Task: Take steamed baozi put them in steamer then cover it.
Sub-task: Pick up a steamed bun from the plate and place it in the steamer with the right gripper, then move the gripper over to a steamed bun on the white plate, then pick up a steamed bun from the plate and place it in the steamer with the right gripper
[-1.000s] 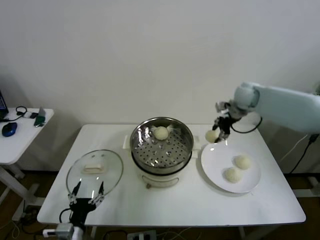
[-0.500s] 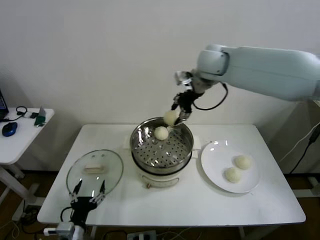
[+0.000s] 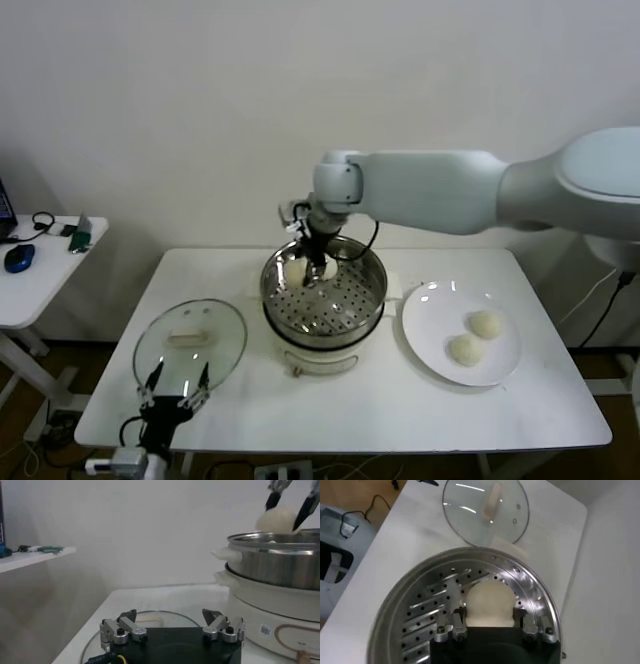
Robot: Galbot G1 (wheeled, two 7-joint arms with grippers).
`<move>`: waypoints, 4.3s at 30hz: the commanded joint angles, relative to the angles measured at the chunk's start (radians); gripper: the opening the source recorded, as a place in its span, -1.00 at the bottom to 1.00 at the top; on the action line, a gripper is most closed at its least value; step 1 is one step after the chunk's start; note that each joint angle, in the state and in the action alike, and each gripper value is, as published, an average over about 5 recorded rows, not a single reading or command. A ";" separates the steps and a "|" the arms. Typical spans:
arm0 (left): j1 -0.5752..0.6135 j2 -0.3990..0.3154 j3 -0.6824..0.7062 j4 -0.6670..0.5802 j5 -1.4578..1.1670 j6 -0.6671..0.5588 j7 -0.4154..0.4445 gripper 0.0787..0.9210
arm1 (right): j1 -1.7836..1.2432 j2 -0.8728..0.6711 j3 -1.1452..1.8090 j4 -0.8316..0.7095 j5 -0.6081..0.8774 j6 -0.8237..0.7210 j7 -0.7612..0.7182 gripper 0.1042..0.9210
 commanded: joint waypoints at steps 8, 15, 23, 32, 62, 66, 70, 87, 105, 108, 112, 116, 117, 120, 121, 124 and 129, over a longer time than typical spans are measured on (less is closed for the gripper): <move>0.007 -0.004 0.002 0.001 0.001 -0.005 -0.002 0.77 | -0.149 0.054 0.031 -0.082 -0.092 -0.014 0.045 0.34; 0.007 -0.005 0.002 -0.003 0.004 -0.003 -0.002 0.77 | -0.093 0.017 0.055 -0.061 -0.090 0.020 0.025 0.68; 0.008 -0.011 0.007 -0.016 0.013 0.004 -0.001 0.77 | 0.165 -0.141 0.001 0.000 0.010 0.133 -0.171 0.76; -0.004 -0.014 0.009 -0.014 0.017 0.010 0.000 0.77 | 0.330 -0.531 -0.188 0.178 0.010 0.180 -0.247 0.76; -0.009 -0.029 0.007 0.005 0.022 0.005 -0.001 0.77 | -0.401 -0.789 0.168 0.105 -0.452 0.077 -0.059 0.76; -0.008 -0.028 0.006 0.006 0.022 0.004 -0.001 0.77 | -0.457 -0.761 0.216 0.068 -0.458 0.071 -0.055 0.76; -0.008 -0.024 0.001 0.008 0.020 0.004 -0.001 0.77 | -0.483 -0.745 0.239 0.045 -0.462 0.070 -0.054 0.76; -0.021 -0.027 0.000 0.008 0.025 0.014 -0.004 0.77 | -0.408 -0.727 0.227 0.043 -0.456 0.113 -0.093 0.43; 0.003 -0.022 0.014 -0.001 0.047 0.005 -0.005 0.77 | 0.391 -0.432 -0.013 0.101 -0.349 0.510 -0.289 0.36; -0.002 -0.022 0.013 -0.005 0.047 0.008 -0.005 0.77 | 0.417 -0.363 0.042 0.162 -0.380 0.542 -0.281 0.36; -0.008 -0.023 0.010 -0.014 0.044 0.012 -0.004 0.77 | 0.400 -0.275 0.071 0.282 -0.424 0.564 -0.251 0.36; -0.008 -0.023 0.003 -0.020 0.039 0.013 -0.004 0.77 | 0.314 -0.191 0.078 0.377 -0.477 0.565 -0.218 0.36; -0.007 -0.022 0.001 -0.020 0.039 0.013 -0.004 0.77 | 0.285 -0.170 0.079 0.388 -0.498 0.568 -0.213 0.36; -0.007 -0.021 -0.007 -0.024 0.040 0.013 -0.004 0.77 | 0.209 -0.123 0.065 0.391 -0.556 0.583 -0.208 0.36; -0.007 -0.020 -0.010 -0.026 0.040 0.013 -0.004 0.77 | 0.182 -0.109 0.055 0.385 -0.575 0.590 -0.206 0.36; -0.007 -0.019 -0.020 -0.032 0.039 0.013 -0.004 0.77 | 0.129 -0.091 0.022 0.364 -0.616 0.601 -0.200 0.36; -0.002 -0.022 -0.023 -0.036 0.038 0.011 -0.005 0.77 | 0.049 -0.094 -0.002 0.323 -0.672 0.599 -0.187 0.36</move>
